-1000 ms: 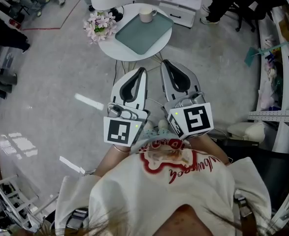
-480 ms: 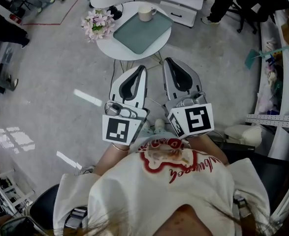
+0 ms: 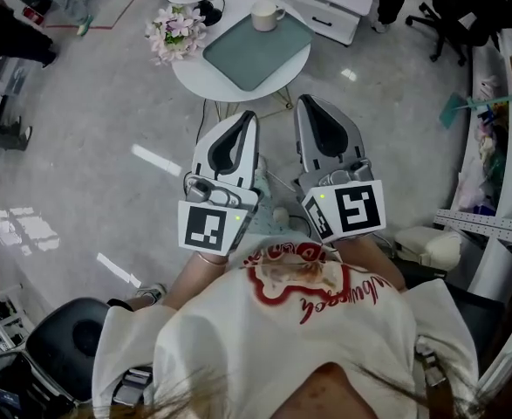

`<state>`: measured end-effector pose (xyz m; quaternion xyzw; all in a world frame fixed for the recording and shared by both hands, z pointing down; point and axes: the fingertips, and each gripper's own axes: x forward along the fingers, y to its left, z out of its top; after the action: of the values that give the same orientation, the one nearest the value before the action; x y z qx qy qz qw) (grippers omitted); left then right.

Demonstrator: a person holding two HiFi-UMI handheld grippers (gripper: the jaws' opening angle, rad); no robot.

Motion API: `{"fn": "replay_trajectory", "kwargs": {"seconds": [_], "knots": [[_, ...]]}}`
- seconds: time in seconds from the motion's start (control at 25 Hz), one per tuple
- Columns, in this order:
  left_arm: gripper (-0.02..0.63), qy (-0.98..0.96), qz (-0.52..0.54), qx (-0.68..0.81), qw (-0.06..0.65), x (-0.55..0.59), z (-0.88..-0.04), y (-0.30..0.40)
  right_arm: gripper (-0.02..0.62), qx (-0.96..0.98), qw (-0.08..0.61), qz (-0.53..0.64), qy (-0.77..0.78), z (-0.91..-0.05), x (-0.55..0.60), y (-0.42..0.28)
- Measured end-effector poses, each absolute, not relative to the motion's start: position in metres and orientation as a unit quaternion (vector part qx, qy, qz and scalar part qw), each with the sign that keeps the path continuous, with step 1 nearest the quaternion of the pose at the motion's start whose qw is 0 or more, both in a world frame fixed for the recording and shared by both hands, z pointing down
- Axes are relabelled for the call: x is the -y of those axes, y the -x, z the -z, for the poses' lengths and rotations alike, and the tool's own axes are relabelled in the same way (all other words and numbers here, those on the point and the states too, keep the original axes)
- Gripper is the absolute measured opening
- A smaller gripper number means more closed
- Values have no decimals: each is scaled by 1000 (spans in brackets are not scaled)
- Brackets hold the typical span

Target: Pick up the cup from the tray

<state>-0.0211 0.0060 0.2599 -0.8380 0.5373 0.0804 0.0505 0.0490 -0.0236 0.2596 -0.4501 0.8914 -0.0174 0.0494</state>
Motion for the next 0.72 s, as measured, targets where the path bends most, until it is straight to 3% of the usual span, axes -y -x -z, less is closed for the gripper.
{"fn": "replay_trajectory", "kwargs": {"seconds": [0.72], "knots": [[14,865,-90,-490,61,179,-245,74,25,-867,59,15,495,-252,209,2]]}}
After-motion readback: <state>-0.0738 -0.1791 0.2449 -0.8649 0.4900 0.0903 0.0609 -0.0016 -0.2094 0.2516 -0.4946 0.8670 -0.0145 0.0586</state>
